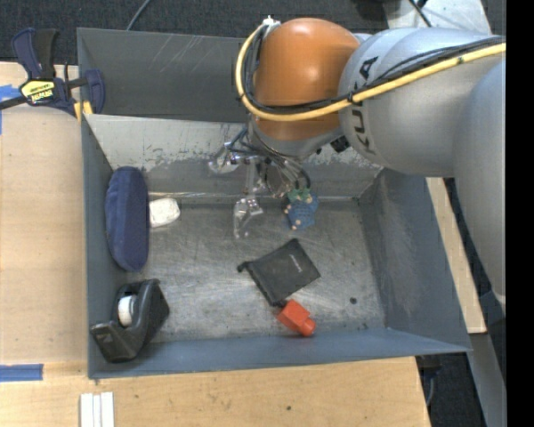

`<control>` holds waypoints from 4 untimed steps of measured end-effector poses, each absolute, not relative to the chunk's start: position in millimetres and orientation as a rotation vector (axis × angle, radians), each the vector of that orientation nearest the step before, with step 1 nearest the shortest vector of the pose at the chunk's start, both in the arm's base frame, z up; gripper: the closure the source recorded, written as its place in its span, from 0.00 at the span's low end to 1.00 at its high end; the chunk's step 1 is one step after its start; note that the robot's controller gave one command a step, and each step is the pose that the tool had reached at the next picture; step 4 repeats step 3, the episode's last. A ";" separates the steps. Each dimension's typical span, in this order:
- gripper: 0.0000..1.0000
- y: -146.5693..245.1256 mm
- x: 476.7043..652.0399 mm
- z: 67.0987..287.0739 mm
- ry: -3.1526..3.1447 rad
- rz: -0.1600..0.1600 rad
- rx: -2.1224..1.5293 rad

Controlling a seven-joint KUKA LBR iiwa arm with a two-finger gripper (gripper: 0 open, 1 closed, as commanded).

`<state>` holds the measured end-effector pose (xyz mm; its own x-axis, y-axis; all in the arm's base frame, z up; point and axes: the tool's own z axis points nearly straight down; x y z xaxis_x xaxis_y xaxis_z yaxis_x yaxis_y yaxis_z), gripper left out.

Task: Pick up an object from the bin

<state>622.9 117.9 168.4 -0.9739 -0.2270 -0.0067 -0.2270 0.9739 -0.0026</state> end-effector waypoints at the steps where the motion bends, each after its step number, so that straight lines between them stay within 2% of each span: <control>1: 0.00 -17.9 612.1 73.0 3.073 0.007 -0.612; 2: 1.00 -15.6 617.0 78.6 3.055 -0.002 -0.613; 3: 1.00 -53.9 606.1 234.1 3.065 -0.007 -0.630; 4: 1.00 -53.9 606.1 234.1 3.065 -0.007 -0.630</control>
Offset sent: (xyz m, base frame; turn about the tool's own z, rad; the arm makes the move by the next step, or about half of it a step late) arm -0.0134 -0.1344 -0.0984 -0.1721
